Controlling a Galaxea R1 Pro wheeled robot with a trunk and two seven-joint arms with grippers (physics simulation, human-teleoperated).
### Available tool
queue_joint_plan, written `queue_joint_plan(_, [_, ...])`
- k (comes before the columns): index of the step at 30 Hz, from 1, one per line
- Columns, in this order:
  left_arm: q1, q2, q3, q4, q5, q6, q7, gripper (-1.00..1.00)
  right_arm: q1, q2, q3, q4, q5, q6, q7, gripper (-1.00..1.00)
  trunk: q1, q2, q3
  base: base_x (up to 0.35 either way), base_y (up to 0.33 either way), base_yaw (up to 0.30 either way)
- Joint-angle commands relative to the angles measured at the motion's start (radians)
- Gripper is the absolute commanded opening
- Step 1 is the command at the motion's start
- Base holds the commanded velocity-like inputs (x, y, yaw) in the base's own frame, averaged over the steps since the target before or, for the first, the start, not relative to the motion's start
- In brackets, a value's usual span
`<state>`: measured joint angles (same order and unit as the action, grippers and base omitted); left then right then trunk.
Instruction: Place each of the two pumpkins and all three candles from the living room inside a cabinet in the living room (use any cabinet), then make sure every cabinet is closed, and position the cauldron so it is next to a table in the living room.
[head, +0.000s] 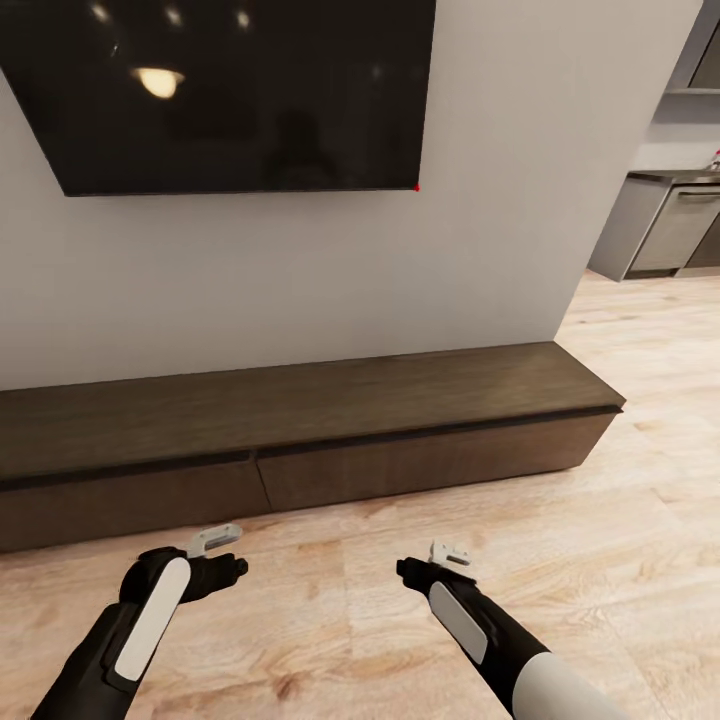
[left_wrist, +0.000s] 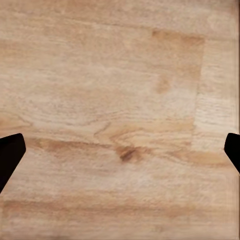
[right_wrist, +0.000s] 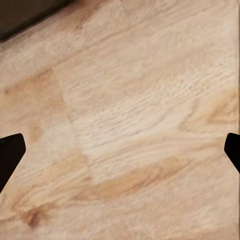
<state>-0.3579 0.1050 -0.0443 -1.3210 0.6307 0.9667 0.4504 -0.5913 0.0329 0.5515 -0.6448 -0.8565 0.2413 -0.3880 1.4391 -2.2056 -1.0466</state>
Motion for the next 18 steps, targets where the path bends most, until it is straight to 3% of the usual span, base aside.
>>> queue_joint_plan(1, [-0.001,-0.005,-0.001,0.0,0.004,0.002,0.01,1.0,-0.001,-0.001,0.01,-0.007,0.0,-0.003,-0.014,1.0,0.0,0.0,-0.001,-0.02,0.006,0.0])
queue_joint_plan(5, [-0.001,-0.027,0.001,0.0,-0.016,0.002,0.008,1.0,-0.001,-0.001,0.032,-0.03,0.023,-0.026,-0.036,1.0,0.0,0.0,-0.001,-0.06,0.061,0.014])
queue_joint_plan(9, [-0.001,-0.048,0.001,0.0,-0.035,0.002,0.008,1.0,-0.001,-0.001,0.052,-0.033,0.046,-0.048,-0.058,1.0,0.0,0.0,0.0,-0.016,0.02,0.183])
queue_joint_plan(18, [-0.001,-0.047,0.003,-0.001,-0.085,0.003,0.007,1.0,-0.001,-0.001,0.051,-0.032,0.068,-0.073,-0.1,1.0,0.0,0.0,0.002,0.021,0.006,0.212])
